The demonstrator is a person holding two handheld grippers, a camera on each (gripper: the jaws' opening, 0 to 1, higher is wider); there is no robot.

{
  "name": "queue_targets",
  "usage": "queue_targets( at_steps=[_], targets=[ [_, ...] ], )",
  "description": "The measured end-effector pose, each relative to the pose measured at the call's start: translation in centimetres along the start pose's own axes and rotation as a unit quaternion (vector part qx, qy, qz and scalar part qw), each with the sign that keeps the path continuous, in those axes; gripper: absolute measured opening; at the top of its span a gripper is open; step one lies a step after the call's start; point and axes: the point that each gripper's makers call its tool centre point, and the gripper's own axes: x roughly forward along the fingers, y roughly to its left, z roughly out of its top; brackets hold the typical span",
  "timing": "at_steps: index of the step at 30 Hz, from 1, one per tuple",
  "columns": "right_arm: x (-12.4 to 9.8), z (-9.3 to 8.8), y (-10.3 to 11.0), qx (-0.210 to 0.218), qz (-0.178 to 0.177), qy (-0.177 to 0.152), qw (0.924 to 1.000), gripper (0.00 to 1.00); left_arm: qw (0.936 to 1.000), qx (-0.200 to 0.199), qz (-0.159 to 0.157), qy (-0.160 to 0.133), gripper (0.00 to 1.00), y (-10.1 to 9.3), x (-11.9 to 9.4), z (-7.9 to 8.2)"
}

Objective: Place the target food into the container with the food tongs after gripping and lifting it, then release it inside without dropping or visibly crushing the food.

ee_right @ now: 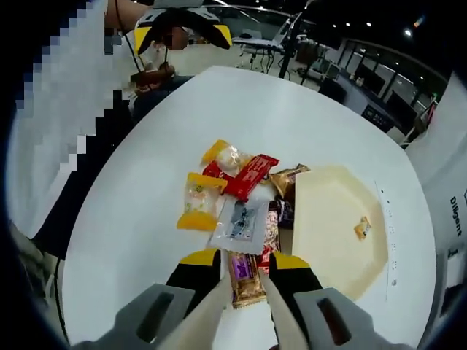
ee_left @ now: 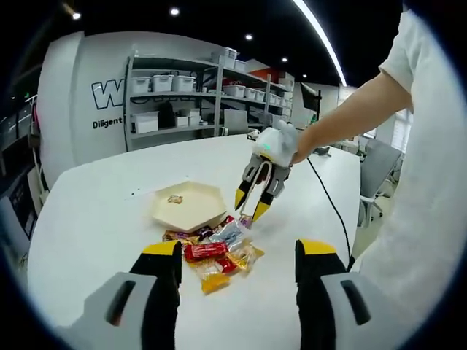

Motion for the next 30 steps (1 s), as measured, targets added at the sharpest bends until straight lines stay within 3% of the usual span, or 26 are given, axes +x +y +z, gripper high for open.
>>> queue_targets(
  at_steps=[11, 30],
  targets=[
    [0.8, -0.2, -0.1, -0.009, 0.011, 0.001, 0.9999, 0.21, 0.9995, 0.01, 0.031, -0.005, 0.82, 1.6, -0.1, 0.3],
    [1.7, -0.9, 0.1, -0.011, 0.024, 0.006, 0.9996, 0.21, 0.9993, 0.02, 0.031, 0.0, 0.85, 2.8, 0.6, 0.9]
  ],
)
